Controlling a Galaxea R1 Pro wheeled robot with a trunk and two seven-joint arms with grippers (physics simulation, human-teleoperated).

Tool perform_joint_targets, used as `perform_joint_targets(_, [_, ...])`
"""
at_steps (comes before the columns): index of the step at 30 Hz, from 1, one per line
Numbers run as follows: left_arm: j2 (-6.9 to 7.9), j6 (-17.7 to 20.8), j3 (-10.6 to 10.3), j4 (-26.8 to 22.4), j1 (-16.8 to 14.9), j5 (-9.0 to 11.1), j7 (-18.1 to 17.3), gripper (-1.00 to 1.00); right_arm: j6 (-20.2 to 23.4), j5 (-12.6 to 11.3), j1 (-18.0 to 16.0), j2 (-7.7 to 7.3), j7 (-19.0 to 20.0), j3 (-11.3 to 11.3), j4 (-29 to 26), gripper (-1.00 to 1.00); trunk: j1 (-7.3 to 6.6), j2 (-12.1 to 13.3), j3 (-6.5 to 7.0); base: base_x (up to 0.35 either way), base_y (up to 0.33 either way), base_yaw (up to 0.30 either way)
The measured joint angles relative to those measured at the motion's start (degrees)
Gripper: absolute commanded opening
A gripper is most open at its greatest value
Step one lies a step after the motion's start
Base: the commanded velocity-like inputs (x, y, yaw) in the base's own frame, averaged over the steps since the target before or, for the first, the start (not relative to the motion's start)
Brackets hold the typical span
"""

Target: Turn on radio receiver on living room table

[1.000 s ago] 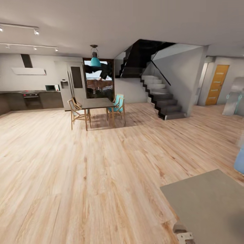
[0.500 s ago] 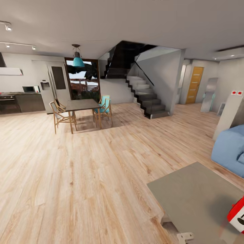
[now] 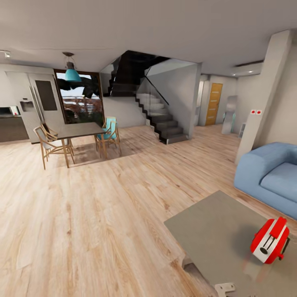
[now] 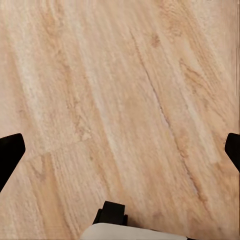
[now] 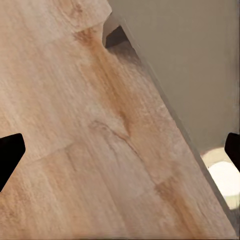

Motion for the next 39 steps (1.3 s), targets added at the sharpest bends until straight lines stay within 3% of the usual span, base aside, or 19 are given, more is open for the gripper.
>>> perform_joint_targets(22, [0.09, 0.0, 0.1, -0.1, 0.0, -0.1, 0.1, 1.00, 0.1, 0.0, 0.0, 0.00, 0.0, 0.0, 0.0, 1.00, 0.00, 0.0, 0.49, 0.160, 0.212, -0.278])
perform_joint_targets(28, [0.09, -0.1, 2.5, -0.1, 0.0, -0.1, 0.1, 1.00, 0.1, 0.0, 0.0, 0.00, 0.0, 0.0, 0.0, 1.00, 0.00, 0.0, 0.62, 0.284, 0.168, -0.278])
perform_joint_targets(39, [0.04, 0.0, 2.7, -0.1, 0.0, -0.3, 0.1, 1.00, 0.0, -0.2, 0.0, -0.03, -0.1, -0.4, 0.0, 1.00, 0.00, 0.0, 0.87, 0.210, 0.041, -0.278])
